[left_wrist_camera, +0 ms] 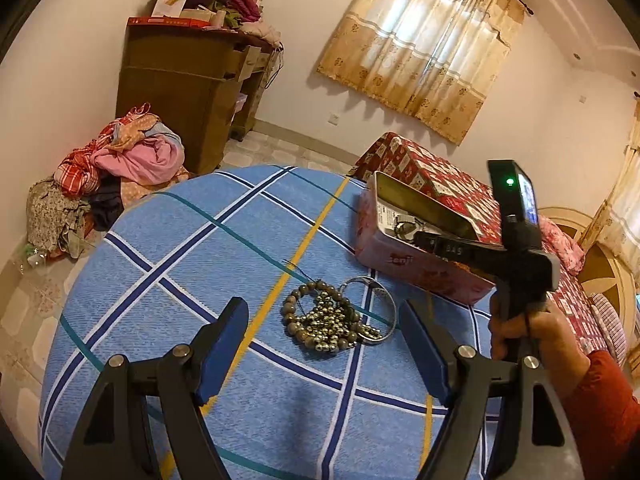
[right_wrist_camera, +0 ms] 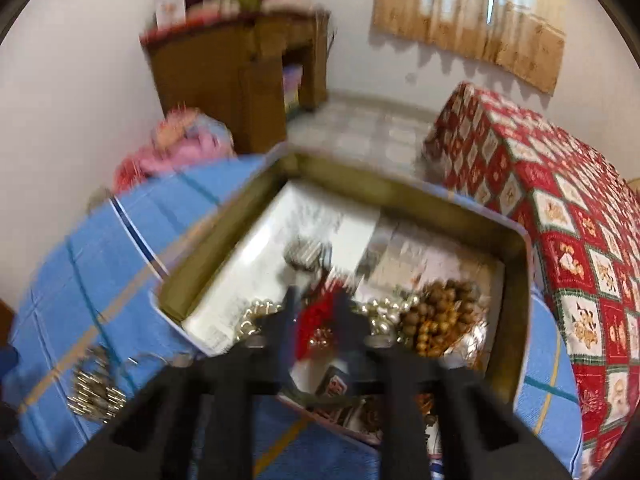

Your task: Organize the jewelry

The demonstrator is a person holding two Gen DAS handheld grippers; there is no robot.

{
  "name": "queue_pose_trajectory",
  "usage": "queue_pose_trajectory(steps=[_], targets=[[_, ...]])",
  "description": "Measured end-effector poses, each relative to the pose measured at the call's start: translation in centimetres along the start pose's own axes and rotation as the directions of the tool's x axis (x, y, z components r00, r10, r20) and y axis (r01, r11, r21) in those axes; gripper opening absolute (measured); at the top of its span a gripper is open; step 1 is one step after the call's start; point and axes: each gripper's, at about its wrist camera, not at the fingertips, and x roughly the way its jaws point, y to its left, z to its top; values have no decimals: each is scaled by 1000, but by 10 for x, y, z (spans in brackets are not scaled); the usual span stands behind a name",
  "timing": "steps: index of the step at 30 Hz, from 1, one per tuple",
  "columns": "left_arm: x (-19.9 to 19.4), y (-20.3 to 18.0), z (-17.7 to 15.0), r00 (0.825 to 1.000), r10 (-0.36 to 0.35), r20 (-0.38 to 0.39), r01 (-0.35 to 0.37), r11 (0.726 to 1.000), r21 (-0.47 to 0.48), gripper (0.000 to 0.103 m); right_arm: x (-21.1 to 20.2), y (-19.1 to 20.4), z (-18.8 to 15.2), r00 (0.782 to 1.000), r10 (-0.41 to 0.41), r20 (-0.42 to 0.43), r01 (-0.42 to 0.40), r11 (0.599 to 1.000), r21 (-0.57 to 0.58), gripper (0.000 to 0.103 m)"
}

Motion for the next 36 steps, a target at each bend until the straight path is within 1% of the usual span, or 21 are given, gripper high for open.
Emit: queue_pose_trajectory(steps=[1, 2, 3, 6, 8, 12, 15, 17, 19, 20, 21, 22, 23, 24, 25, 26, 27, 28, 30, 33, 36], targets=[[0, 0, 0, 1000, 2, 1, -2, 1000, 1, 78, -5, -2, -1, 1000, -5, 14, 5, 1000, 8, 9], [0, 1, -1, 1000, 1, 2, -1, 1000, -1, 78, -18, -6, -1, 998, 8, 62, -10, 999, 31, 8], [0, 1, -1, 1000, 0, 2, 0, 1000, -3, 78, -31, -11, 0, 994, 37, 107, -43, 997, 57, 8], [2, 0, -1, 1000, -9, -8, 9, 1000, -10, 78, -71, -28, 6, 967, 118, 225, -151, 979, 138, 8], [1, -3, -1, 1000, -11, -9, 11, 1000, -5, 78, -94, -33, 10, 941, 191, 281, -241, 958, 154, 8], [-1, -8, -2, 1000, -13, -10, 13, 1000, 6, 78, -119, -33, 9, 909, 274, 314, -335, 929, 160, 8], [-3, -11, -4, 1000, -2, -17, 2, 1000, 22, 78, -128, -28, 2, 888, 330, 320, -403, 894, 195, 8], [-3, -11, -6, 1000, 14, -26, -13, 999, 45, 78, -134, -21, -11, 885, 347, 310, -420, 883, 211, 8], [-2, -12, -8, 998, 40, -41, -37, 996, 75, 78, -132, -16, -26, 881, 374, 291, -442, 870, 219, 8], [0, -11, -10, 997, 57, -53, -52, 994, 92, 78, -128, -9, -36, 880, 395, 264, -454, 862, 225, 8], [3, -10, -11, 995, 71, -64, -64, 993, 96, 78, -123, -4, -43, 888, 393, 240, -445, 867, 226, 8], [4, -8, -13, 995, 76, -71, -69, 993, 92, 78, -118, 3, -52, 900, 379, 213, -423, 879, 221, 8], [5, -8, -14, 994, 73, -77, -66, 994, 88, 78, -113, 5, -59, 909, 370, 194, -407, 888, 215, 8], [6, -7, -15, 994, 69, -84, -62, 995, 84, 78, -105, 10, -67, 914, 370, 167, -400, 891, 214, 8], [7, -7, -16, 994, 72, -88, -64, 994, 87, 78, -99, 11, -72, 914, 377, 149, -402, 889, 221, 8], [7, -7, -16, 993, 76, -88, -68, 993, 92, 78, -94, 11, -77, 916, 380, 133, -401, 887, 229, 9], [7, -8, -16, 993, 81, -88, -72, 993, 98, 78, -90, 12, -81, 921, 371, 120, -389, 891, 234, 14], [7, -8, -16, 993, 82, -88, -73, 992, 100, 78, -89, 12, -85, 928, 356, 112, -373, 898, 232, 14], [9, -7, -15, 992, 83, -93, -73, 992, 100, 78, -88, 9, -88, 933, 341, 114, -359, 905, 229, 14], [11, -7, -15, 992, 81, -102, -72, 993, 91, 78, -86, 0, -89, 936, 332, 119, -352, 904, 245, 14], [12, -9, -16, 992, 80, -102, -70, 993, 98, 78, -90, -12, -94, 950, 285, 125, -309, 912, 269, 14]])
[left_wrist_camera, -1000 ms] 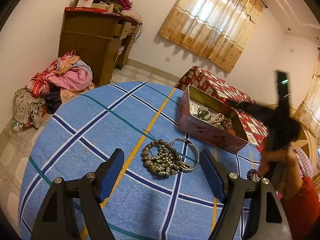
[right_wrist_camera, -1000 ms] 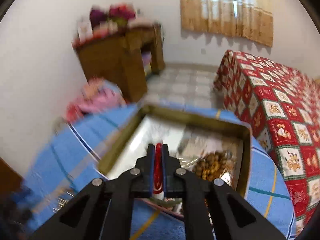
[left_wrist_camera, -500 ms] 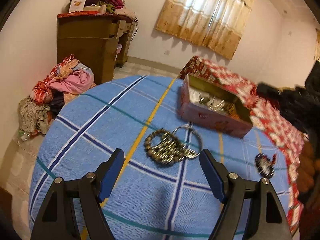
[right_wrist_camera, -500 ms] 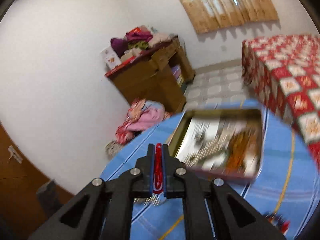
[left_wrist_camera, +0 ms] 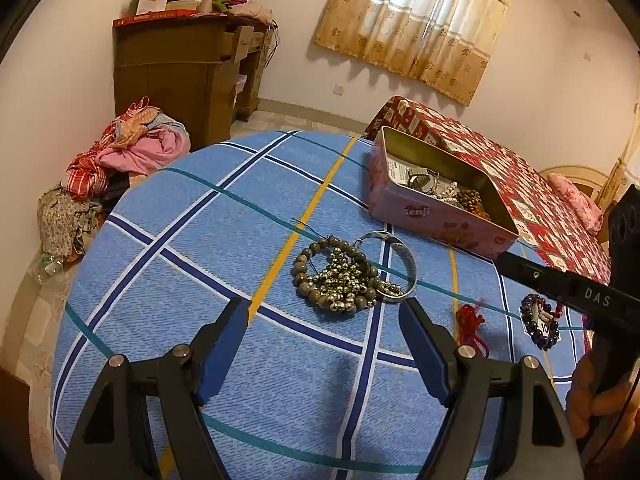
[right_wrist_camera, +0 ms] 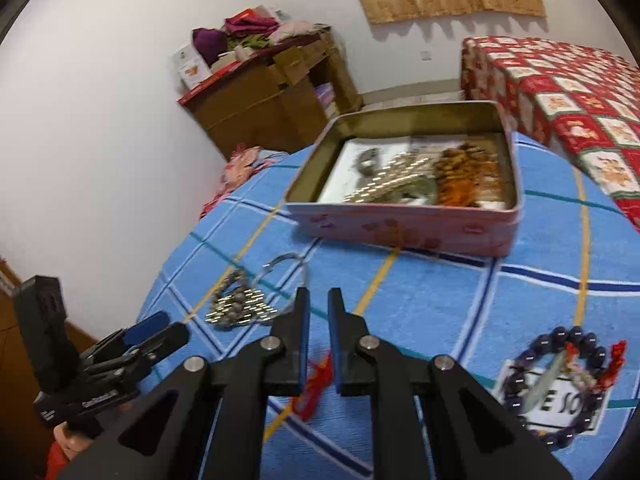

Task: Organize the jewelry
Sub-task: 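Grasp the gold bead bracelet on the table with the right gripper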

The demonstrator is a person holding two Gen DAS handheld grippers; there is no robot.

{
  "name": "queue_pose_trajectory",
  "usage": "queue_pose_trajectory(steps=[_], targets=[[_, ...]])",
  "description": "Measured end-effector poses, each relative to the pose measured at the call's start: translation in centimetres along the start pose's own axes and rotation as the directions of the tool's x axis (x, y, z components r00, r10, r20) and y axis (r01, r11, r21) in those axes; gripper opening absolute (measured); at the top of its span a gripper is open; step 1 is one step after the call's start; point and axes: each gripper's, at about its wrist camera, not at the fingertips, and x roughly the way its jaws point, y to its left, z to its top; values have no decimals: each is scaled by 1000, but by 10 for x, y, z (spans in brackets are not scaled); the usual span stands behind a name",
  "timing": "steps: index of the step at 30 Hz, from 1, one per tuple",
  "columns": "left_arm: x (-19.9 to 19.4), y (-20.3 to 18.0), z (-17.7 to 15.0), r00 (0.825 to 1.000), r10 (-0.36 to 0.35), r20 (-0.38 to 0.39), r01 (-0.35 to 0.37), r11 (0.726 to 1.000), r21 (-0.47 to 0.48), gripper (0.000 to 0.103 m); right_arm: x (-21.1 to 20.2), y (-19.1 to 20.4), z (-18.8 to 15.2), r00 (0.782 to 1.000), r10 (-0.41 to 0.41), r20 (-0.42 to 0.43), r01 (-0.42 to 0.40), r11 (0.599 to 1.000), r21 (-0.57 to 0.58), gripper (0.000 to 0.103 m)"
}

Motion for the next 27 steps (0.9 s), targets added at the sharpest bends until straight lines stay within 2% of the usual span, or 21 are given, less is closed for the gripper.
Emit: queue_pose_trajectory(steps=[3, 7, 13, 15, 17, 20, 26, 27], targets=[[2, 0, 1, 1000, 4, -6, -4, 1000, 5, 78, -7, -7, -1, 1000, -17, 6, 16, 1000, 22, 15], [7, 0, 0, 1000, -1, -26, 1, 1000, -11, 78, -5, -2, -4, 999, -34, -11, 34, 999, -12, 15], [4, -10, 0, 1000, -8, -19, 8, 999, 43, 78, -4, -6, -11, 998, -26, -54, 27, 1000, 9, 16], [6, -9, 0, 1000, -7, -26, 8, 999, 44, 78, -5, -7, -14, 998, -11, -61, 12, 1000, 19, 40], [8, -7, 1, 999, 0, -36, 1, 999, 34, 78, -6, -5, -13, 999, 2, -46, -1, 1000, 21, 53], [9, -5, 1, 999, 11, -38, -10, 1000, 18, 78, 5, 6, -4, 999, 14, -42, -15, 1000, -23, 53], [6, -5, 1, 999, 26, -32, -25, 999, 31, 78, 69, 42, 12, 988, -27, -149, 5, 990, -143, 52], [5, -5, 1, 999, 29, -32, -28, 999, 36, 78, 78, 46, 13, 985, -33, -167, 6, 988, -157, 45]])
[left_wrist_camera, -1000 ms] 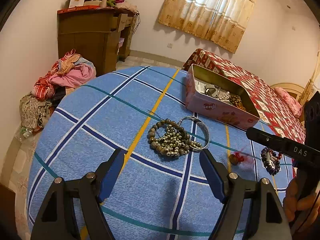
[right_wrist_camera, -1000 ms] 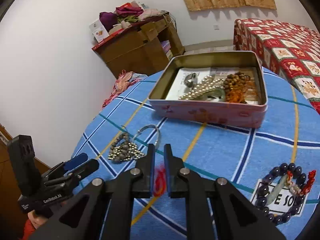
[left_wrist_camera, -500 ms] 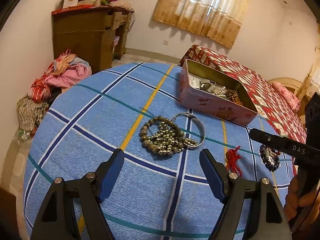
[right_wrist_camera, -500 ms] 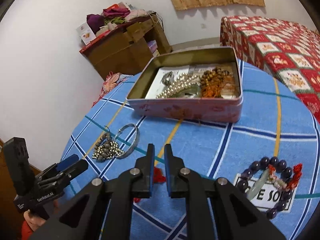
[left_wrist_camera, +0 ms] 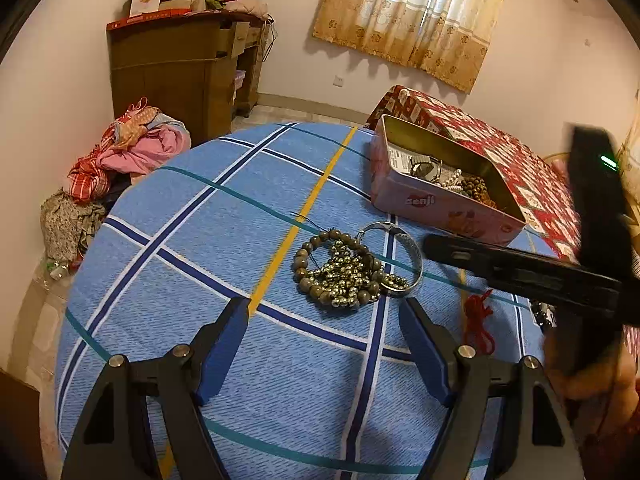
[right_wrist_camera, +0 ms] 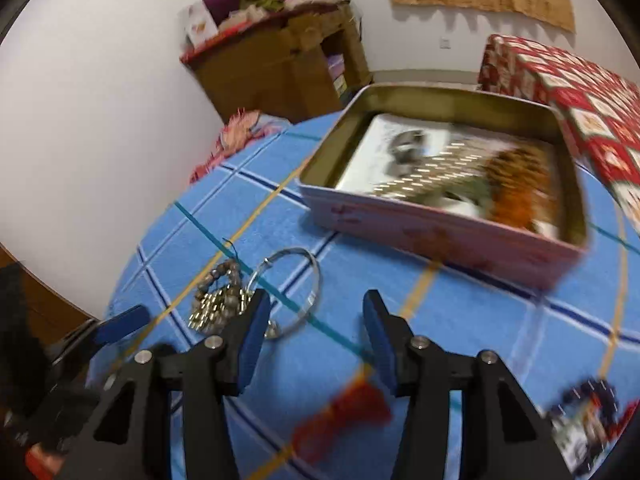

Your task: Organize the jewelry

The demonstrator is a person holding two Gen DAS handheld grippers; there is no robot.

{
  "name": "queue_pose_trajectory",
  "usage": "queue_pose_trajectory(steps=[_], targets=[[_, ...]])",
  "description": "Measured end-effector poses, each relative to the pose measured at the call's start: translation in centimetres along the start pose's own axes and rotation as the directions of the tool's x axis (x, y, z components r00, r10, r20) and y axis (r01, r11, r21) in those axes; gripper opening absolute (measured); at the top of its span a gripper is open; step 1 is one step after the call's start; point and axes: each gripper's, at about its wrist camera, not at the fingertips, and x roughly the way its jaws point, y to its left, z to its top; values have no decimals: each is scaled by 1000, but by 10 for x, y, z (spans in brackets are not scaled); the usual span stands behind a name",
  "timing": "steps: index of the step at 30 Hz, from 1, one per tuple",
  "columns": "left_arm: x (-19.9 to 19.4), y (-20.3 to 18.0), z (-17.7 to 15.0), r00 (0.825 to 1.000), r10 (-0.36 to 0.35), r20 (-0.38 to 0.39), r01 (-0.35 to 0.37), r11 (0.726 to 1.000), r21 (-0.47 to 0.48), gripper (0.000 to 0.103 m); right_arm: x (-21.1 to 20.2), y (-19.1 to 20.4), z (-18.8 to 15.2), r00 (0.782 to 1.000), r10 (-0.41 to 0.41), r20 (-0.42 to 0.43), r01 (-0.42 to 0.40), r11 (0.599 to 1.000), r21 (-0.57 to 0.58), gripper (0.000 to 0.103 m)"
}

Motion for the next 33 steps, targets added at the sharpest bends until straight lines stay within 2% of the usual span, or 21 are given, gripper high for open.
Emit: queue_pose_trajectory(steps=[1, 2, 3, 5, 7, 11, 13, 14, 17, 20, 22, 24, 28, 31, 33], targets=[[-1, 1, 0, 1000, 4, 1, -4, 1000, 5, 78, 11, 5, 2, 999, -26, -34, 25, 999, -25, 37], [-3, 1, 0, 1000, 9, 6, -9, 1000, 9, 78, 15, 9, 2, 995, -91, -33, 89, 994, -61, 16], [-5, 2, 1, 1000, 9, 10, -9, 1000, 13, 78, 15, 12, 2, 992, -122, -27, 120, 989, -83, 13], [-8, 3, 1, 1000, 5, 17, -6, 1000, 19, 78, 10, 6, 0, 995, -100, -31, 98, 994, -54, 8], [-8, 3, 2, 1000, -4, 20, 4, 1000, 18, 78, -15, -7, -5, 997, -71, 42, 71, 997, 18, 6], [-9, -6, 2, 998, -62, 20, 61, 997, 38, 78, -68, -31, -20, 985, -79, 151, 63, 992, 112, 6], [-8, -14, 2, 998, -64, 23, 63, 996, 56, 78, -80, -38, -26, 984, -86, 159, 67, 990, 126, 8], [-6, -18, 1, 998, -63, 19, 62, 996, 59, 78, -79, -38, -27, 986, -70, 150, 51, 990, 128, 11], [-6, -25, -1, 999, -35, 10, 34, 997, 70, 78, -65, -32, -24, 994, -23, 107, 10, 992, 123, 12], [-17, -24, -3, 999, 42, 33, -46, 993, 112, 78, -49, -12, -20, 993, 96, 65, -103, 989, 106, 13], [-25, -17, -6, 996, 69, 48, -74, 990, 124, 78, -41, 3, -19, 987, 153, 44, -156, 984, 83, 25], [-33, -5, -8, 994, 93, 55, -99, 988, 121, 78, -31, 18, -14, 983, 178, 37, -180, 981, 69, 53], [-42, 22, -12, 991, 124, 59, -127, 990, 55, 78, -10, 39, 0, 982, 186, 31, -187, 982, 24, 55], [-45, 39, -11, 993, 106, 58, -104, 994, -23, 78, 21, 54, 12, 993, 112, -26, -113, 993, -45, 55], [-47, 44, -12, 994, 93, 63, -89, 994, -57, 78, 38, 61, 15, 994, 80, -72, -87, 992, -92, 49]])
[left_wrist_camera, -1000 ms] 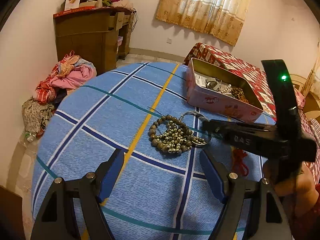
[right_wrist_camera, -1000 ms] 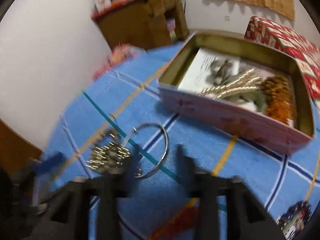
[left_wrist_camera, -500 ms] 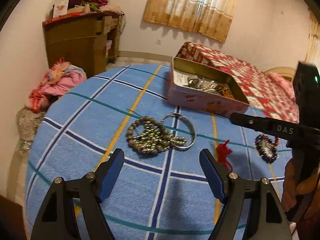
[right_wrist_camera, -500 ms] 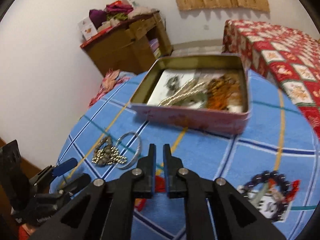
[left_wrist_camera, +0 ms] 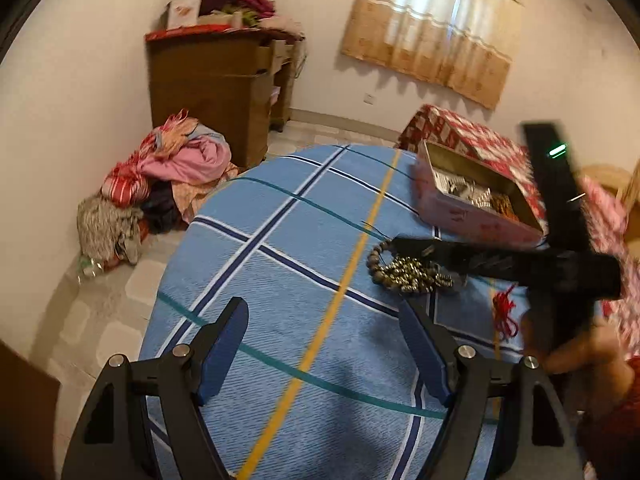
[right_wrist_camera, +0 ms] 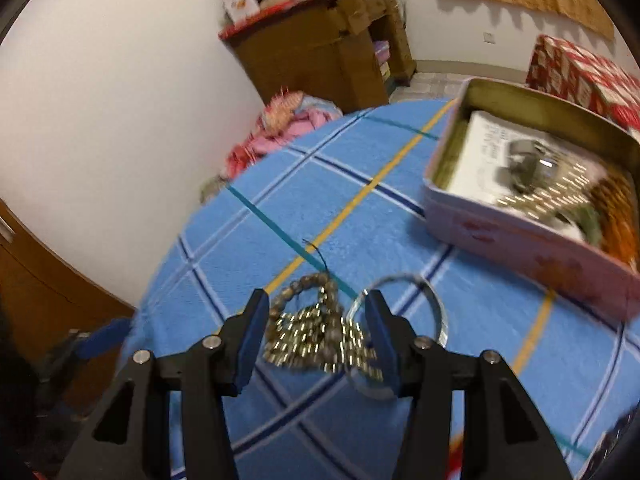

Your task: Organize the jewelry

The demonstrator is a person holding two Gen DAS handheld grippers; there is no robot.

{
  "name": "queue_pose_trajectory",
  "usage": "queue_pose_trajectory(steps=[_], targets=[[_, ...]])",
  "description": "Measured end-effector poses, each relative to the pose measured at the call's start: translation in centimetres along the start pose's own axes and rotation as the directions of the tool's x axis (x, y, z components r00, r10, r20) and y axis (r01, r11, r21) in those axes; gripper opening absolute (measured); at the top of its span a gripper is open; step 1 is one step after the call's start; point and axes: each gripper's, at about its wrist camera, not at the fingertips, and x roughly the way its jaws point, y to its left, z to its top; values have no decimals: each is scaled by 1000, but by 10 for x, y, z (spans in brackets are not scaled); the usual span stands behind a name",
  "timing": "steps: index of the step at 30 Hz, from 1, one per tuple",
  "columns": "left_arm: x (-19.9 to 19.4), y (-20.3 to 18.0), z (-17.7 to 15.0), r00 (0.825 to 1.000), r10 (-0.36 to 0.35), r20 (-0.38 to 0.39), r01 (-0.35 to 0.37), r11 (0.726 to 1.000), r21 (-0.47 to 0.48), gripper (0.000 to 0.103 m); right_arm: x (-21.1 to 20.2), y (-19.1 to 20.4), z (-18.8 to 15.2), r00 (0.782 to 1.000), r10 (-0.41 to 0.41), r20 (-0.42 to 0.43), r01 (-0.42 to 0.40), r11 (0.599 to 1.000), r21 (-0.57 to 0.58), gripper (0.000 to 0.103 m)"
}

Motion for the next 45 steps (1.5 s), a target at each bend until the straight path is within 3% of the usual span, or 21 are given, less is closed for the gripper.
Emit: queue_pose_trajectory(steps=[1, 2, 3, 5, 8, 10, 13, 16, 21, 24, 27, 29, 30, 31, 32, 35, 39, 45], targets=[[-1, 1, 0, 1000, -4, 2, 4, 1000, -10, 78, 4, 3, 1, 999, -27, -17, 26, 999, -30, 45], [-2, 3, 0, 1000, -6, 4, 6, 1000, -15, 78, 8, 10, 4, 997, -72, -20, 70, 994, -82, 35], [-2, 4, 0, 1000, -6, 6, 6, 1000, -18, 78, 10, 13, 6, 995, -88, -39, 84, 991, -102, 16], [-4, 4, 0, 1000, -7, 10, 7, 1000, -17, 78, -1, 9, 8, 999, -43, -11, 42, 997, -64, 11], [-8, 3, -1, 1000, -16, 26, 16, 1000, -16, 78, -50, -3, 8, 988, 62, 143, -66, 998, 24, 11], [-8, 3, -1, 999, -32, 28, 33, 999, -22, 78, -91, -9, 3, 963, 115, 242, -133, 989, 59, 11], [-8, -1, -1, 997, -65, 29, 66, 998, -16, 78, -126, -9, -8, 941, 135, 310, -168, 983, 81, 11], [-8, -11, -2, 995, -96, 21, 96, 995, 18, 78, -163, -15, -32, 921, 105, 376, -155, 982, 105, 11], [14, -36, 8, 985, -170, -26, 171, 982, 74, 78, -179, -21, -60, 914, 16, 404, -90, 982, 165, 11], [40, -54, 18, 982, -177, -60, 183, 977, 108, 78, -184, -29, -73, 916, -27, 401, -57, 979, 197, 11], [72, -70, 25, 982, -149, -117, 167, 972, 163, 76, -184, -37, -78, 917, -17, 399, -77, 973, 220, 11], [92, -78, 25, 982, -100, -159, 132, 970, 206, 55, -184, -42, -77, 918, -20, 397, -75, 972, 222, 11], [98, -76, 25, 978, -87, -188, 126, 971, 202, 50, -184, -43, -79, 918, -20, 397, -74, 973, 219, 11], [98, -74, 27, 979, -110, -170, 141, 972, 185, 44, -185, -44, -81, 918, -21, 396, -72, 973, 217, 11], [100, -72, 28, 976, -127, -178, 159, 971, 176, 31, -185, -45, -82, 918, -24, 396, -69, 973, 218, 11], [99, -67, 28, 973, -152, -174, 179, 972, 152, 9, -184, -51, -87, 915, -18, 402, -84, 968, 235, 11], [67, -66, 24, 975, -190, -116, 208, 964, 167, 9, -189, -56, -89, 909, -23, 417, -89, 965, 246, 11], [9, -59, 31, 962, -273, -4, 271, 955, 120, 9, -203, -63, -89, 894, -30, 447, -100, 959, 264, 11]])
